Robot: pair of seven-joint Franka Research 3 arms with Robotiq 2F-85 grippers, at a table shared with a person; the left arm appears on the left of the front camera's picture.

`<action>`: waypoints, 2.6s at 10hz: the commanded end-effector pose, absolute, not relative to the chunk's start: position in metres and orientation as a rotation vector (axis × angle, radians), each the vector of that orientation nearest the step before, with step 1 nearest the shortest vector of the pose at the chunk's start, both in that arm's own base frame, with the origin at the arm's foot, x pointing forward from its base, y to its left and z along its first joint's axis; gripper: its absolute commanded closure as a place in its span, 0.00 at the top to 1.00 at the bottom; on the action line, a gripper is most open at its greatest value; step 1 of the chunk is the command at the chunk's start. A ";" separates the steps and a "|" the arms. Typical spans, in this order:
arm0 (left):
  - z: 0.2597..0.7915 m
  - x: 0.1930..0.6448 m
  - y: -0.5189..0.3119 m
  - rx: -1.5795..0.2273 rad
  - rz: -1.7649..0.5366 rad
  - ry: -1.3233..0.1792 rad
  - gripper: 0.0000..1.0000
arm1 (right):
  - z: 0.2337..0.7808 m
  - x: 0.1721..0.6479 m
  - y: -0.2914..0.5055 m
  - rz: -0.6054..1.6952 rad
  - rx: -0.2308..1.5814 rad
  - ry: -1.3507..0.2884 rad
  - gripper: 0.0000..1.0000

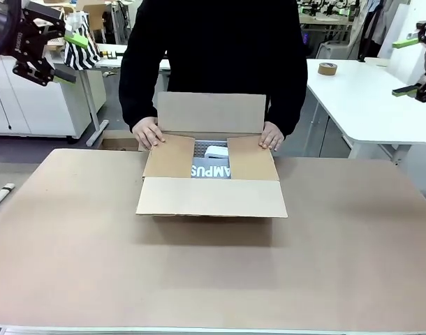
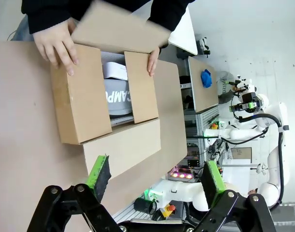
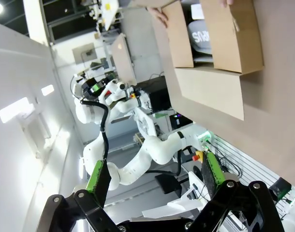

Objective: Pack the gift set into the box.
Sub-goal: Press and hold the closed box until the human finishes sealing it.

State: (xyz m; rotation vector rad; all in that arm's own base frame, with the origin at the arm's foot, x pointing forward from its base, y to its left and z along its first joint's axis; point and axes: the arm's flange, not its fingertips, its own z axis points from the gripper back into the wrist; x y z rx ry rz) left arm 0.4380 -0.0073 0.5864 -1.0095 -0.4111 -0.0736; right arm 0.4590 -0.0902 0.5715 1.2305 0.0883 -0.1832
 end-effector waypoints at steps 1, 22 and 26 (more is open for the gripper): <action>0.587 0.436 -0.008 -1.002 -0.069 -0.406 1.00 | 0.574 0.458 -0.091 -0.186 1.229 0.101 1.00; 0.587 0.436 -0.008 -1.002 -0.069 -0.406 1.00 | 0.574 0.458 -0.091 -0.186 1.229 0.101 1.00; 0.587 0.436 -0.008 -1.002 -0.069 -0.406 1.00 | 0.574 0.458 -0.091 -0.186 1.229 0.101 1.00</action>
